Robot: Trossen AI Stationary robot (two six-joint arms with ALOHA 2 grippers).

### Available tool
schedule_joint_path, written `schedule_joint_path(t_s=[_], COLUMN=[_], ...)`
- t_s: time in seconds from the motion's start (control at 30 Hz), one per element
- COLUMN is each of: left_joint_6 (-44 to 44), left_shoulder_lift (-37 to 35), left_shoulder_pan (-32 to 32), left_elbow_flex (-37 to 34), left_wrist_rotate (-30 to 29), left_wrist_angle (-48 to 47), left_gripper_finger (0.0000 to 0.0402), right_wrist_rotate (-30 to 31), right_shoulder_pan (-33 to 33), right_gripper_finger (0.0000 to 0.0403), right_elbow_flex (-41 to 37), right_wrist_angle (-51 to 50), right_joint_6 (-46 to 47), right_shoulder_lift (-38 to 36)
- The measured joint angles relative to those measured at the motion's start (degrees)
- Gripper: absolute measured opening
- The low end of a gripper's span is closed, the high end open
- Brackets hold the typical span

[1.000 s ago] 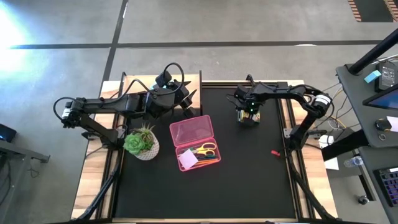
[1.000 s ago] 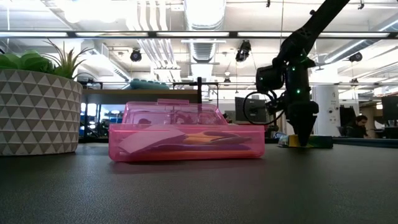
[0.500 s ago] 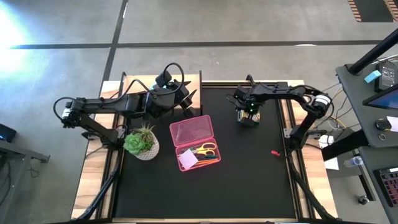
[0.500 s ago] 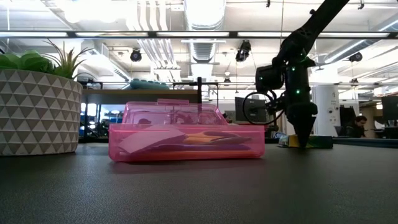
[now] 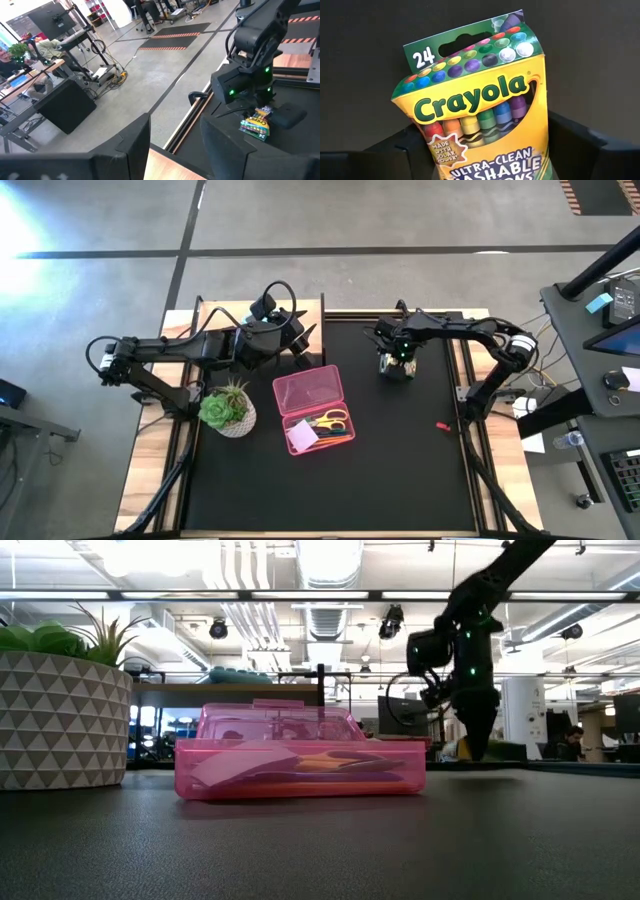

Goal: Pack school essentials
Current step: Put the crayon box into the pink box

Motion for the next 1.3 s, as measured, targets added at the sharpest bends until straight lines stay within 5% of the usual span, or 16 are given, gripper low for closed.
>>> schedule_joint_path(t_s=[0.53,0.83,1.17,1.3], left_joint_6=[0.0,0.0,0.0,19.6], left_shoulder_lift=[0.2,2.8,9.4,11.6], left_shoulder_pan=[0.0,0.0,0.0,-0.1], left_elbow_flex=[0.0,0.0,0.0,0.0], left_wrist_rotate=[0.0,0.1,0.2,-1.3], left_wrist_angle=[0.0,0.0,0.3,-0.5], left_gripper_finger=[0.0157,0.0157,0.0157,0.0157], right_wrist_rotate=[3.7,11.6,12.1,12.1], right_shoulder_pan=[21.0,36.6,42.6,43.6], right_gripper_finger=[0.0306,0.0306,0.0306,0.0306], right_elbow_flex=[10.2,18.4,32.3,33.8], right_wrist_angle=[-6.4,-6.1,-7.4,-9.5], right_joint_6=[18.1,28.3,30.3,30.1], right_shoulder_lift=[-4.3,2.0,10.2,9.6])
